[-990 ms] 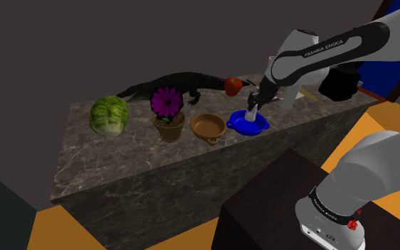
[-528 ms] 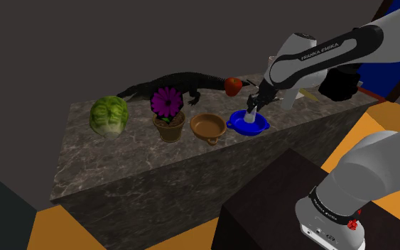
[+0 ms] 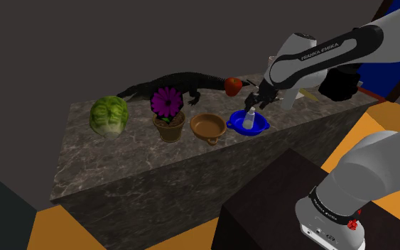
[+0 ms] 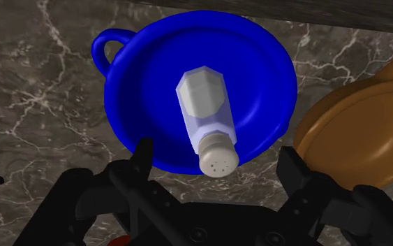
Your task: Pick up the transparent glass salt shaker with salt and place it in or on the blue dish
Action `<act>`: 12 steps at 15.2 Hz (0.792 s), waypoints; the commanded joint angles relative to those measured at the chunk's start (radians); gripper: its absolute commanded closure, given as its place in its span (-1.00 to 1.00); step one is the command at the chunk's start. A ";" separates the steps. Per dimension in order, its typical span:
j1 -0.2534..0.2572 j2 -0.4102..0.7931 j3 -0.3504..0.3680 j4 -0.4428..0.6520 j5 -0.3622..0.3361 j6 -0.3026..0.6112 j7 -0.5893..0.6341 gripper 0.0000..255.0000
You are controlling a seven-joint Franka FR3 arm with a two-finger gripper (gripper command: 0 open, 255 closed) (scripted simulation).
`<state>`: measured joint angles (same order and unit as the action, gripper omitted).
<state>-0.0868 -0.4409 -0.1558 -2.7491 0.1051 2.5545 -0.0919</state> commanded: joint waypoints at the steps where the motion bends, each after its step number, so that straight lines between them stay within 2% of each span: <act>1: -0.009 -0.036 0.004 0.008 -0.011 -0.044 0.007 -1.00; 4: -0.030 -0.126 0.011 0.038 -0.032 -0.164 0.021 -1.00; 12: -0.030 -0.126 0.011 0.038 -0.032 -0.164 0.021 -1.00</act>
